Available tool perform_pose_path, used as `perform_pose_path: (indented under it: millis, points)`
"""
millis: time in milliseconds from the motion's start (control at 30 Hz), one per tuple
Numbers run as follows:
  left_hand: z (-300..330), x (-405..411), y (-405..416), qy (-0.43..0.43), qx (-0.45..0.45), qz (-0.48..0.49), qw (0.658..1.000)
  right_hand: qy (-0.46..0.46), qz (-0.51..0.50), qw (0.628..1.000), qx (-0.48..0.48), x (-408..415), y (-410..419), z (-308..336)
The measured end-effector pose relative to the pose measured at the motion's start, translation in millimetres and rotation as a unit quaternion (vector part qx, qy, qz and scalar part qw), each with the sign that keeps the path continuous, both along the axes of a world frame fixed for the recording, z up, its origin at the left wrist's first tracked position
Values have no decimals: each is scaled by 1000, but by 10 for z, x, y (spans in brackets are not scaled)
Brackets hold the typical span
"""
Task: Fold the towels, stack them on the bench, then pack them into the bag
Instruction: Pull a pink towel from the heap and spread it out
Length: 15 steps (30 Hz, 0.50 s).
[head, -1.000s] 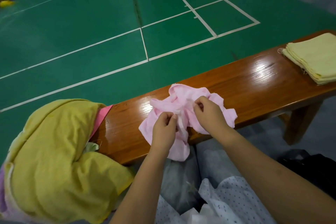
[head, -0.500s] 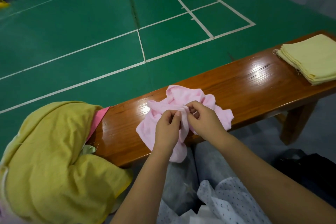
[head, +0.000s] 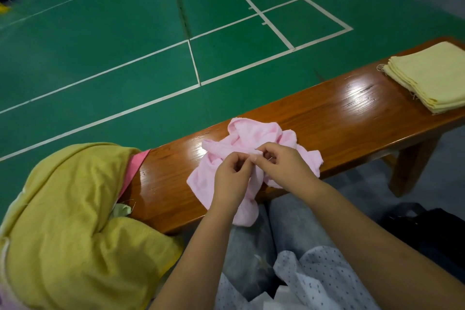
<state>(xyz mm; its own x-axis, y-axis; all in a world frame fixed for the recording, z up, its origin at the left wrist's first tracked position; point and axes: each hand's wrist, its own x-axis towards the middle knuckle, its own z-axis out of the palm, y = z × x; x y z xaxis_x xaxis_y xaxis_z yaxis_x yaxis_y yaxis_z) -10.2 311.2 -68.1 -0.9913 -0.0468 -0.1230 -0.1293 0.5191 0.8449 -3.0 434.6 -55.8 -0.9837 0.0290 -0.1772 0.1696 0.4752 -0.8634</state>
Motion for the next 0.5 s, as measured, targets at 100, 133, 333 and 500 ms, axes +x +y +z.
perform_pose_path:
  millis: [100, 133, 333, 500]
  points:
    - [47, -76, -52, -12, -5, -42, 999, -12, -8, 1000, 9, -33, 66, -40]
    - [94, -130, -113, -13, -14, -52, 998, -4, -11, 1000, 7, -31, 93, -50]
    - [248, -880, -544, 15, -172, 75, 982, 8, -48, 999, 16, -62, 236, -85]
    - [164, -1179, -585, -226, -235, -52, 944, 7, -50, 999, 12, -84, 226, -109]
